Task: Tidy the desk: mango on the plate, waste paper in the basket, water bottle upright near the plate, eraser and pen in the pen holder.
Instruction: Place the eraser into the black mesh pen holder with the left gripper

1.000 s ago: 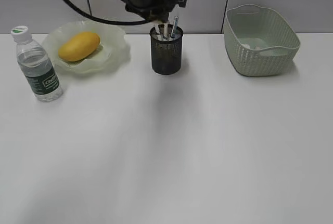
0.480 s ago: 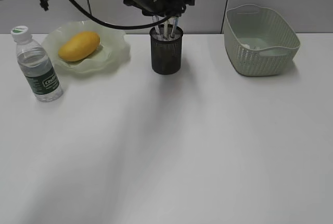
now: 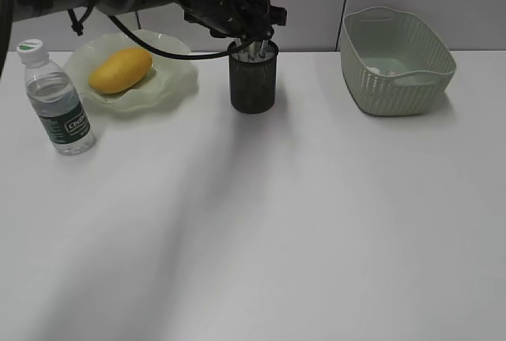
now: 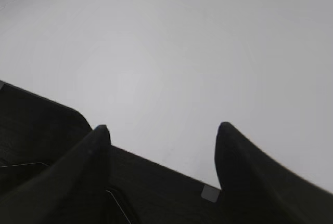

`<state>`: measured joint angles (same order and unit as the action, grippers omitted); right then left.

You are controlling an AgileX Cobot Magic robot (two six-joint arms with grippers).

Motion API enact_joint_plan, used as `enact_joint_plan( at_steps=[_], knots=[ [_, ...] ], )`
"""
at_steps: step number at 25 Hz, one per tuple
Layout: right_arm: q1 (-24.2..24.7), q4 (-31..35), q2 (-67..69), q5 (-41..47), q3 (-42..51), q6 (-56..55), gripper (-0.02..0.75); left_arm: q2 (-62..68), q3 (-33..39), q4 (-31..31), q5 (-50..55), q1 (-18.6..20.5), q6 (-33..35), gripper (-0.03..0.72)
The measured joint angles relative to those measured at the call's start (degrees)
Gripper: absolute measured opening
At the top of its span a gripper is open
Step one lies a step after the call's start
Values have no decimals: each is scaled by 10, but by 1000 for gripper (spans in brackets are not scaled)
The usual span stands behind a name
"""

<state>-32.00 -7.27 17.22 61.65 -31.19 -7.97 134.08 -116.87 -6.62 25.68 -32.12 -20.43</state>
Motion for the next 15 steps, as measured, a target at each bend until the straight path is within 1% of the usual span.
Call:
enact_joint_plan(
  at_steps=[4,7,13,15],
  knots=[
    [0,0,0,0,0,0,498,0,0,-1,-3,0,1,396],
    [0,0,0,0,0,0,498,0,0,0,-5,0,1,437],
    [0,0,0,0,0,0,498,-11,0,3,6,0,1,449],
    [0,0,0,0,0,0,498,-26,0,5,35,0,1,449]
  ],
)
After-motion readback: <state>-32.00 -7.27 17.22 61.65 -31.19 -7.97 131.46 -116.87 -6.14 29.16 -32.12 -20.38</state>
